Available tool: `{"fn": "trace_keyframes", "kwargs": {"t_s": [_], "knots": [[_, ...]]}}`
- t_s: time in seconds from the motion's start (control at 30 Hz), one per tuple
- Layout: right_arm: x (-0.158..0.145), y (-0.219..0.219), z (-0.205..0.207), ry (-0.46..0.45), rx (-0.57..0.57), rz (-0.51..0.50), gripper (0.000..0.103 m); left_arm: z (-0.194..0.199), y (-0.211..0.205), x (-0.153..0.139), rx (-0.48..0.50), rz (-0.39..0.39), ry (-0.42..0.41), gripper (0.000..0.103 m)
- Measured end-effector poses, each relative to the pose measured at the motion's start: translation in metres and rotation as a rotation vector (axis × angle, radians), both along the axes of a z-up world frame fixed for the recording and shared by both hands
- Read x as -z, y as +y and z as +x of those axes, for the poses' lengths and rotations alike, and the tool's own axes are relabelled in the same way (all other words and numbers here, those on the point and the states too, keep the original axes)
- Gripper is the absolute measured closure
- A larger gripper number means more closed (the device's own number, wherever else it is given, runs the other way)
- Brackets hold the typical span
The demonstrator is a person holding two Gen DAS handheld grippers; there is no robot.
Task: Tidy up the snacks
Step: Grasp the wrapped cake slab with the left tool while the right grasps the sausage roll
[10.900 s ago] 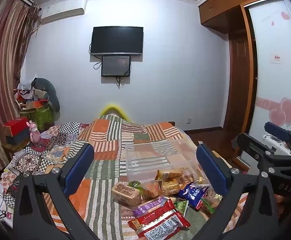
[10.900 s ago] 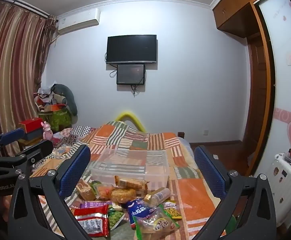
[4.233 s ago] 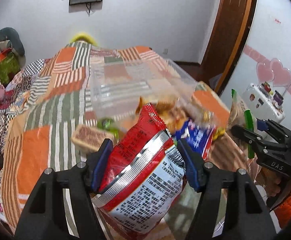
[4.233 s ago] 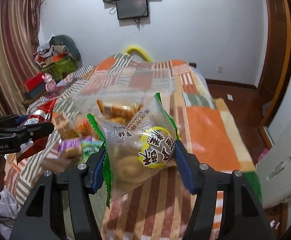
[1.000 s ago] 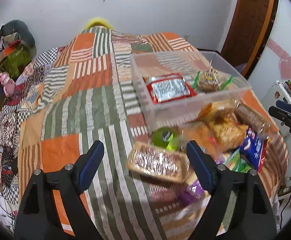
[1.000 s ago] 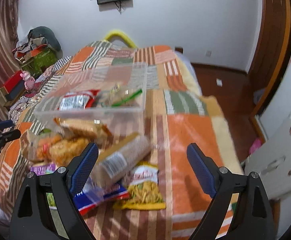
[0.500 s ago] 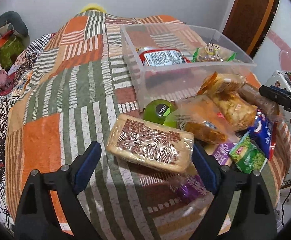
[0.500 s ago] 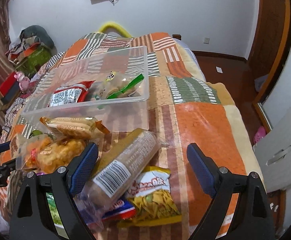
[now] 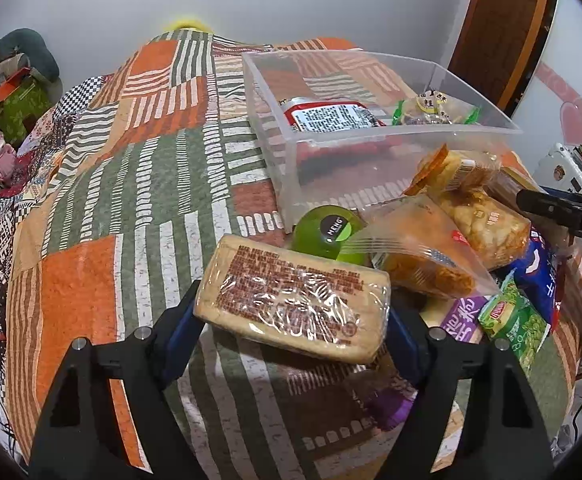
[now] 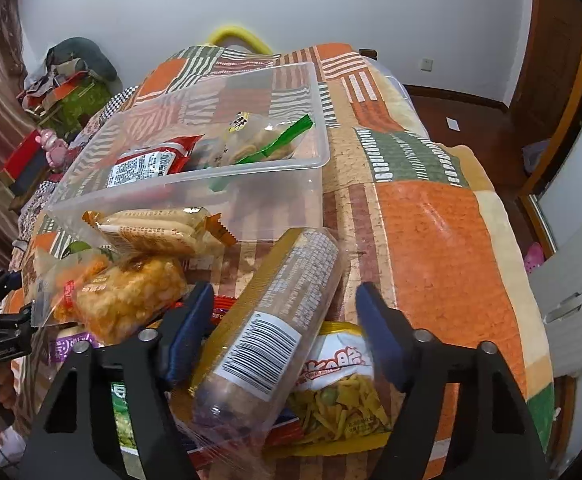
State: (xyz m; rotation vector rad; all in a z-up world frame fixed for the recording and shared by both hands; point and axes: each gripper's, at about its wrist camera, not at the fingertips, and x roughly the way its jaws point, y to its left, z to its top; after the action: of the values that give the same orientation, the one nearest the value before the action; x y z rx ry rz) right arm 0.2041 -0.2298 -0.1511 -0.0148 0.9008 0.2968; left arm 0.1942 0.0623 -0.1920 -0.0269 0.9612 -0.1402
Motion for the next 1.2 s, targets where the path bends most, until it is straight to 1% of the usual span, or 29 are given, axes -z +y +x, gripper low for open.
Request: {"fn": "trace_keyframes", "kwargs": {"t_s": [0.03,0.1,0.17,0.23,0.37,0.5,0.63,0.77,1.0,1.2], "knots": [[0.002,0.002,0.001,0.008,-0.009,-0.005,0.046,0.0,0.001,0.0,-0.005,0.001,-0.001,0.023],[0.005,0.007,0.003,0.023,-0.017,-0.028,0.05,0.0,0.005,-0.001,-0.018,-0.001,-0.001,0.023],[0.011,0.012,0.005,0.041,-0.031,-0.036,0.064,0.0,0.009,-0.002,-0.027,-0.006,0.001,0.023],[0.012,0.01,0.009,0.051,-0.023,-0.024,0.066,-0.002,0.01,-0.002,-0.033,0.0,-0.002,0.023],[0.012,0.003,0.009,0.06,-0.008,0.016,0.068,-0.004,0.012,-0.008,-0.04,0.014,-0.018,0.023],[0.005,0.003,0.0,0.022,0.0,-0.009,0.069,-0.008,0.01,-0.017,-0.043,0.028,-0.043,0.023],[-0.004,-0.003,-0.009,0.0,0.003,0.005,0.069,-0.013,0.008,-0.029,-0.046,0.036,-0.076,0.023],[-0.017,-0.009,-0.015,-0.026,0.013,0.025,0.069,-0.016,0.007,-0.047,-0.047,0.039,-0.113,0.023],[-0.043,-0.015,-0.023,-0.089,0.011,0.064,0.069,-0.016,0.0,-0.077,-0.042,0.021,-0.172,0.023],[-0.064,0.001,-0.019,-0.165,-0.014,0.051,0.069,-0.006,-0.01,-0.097,-0.024,0.011,-0.211,0.023]]}}
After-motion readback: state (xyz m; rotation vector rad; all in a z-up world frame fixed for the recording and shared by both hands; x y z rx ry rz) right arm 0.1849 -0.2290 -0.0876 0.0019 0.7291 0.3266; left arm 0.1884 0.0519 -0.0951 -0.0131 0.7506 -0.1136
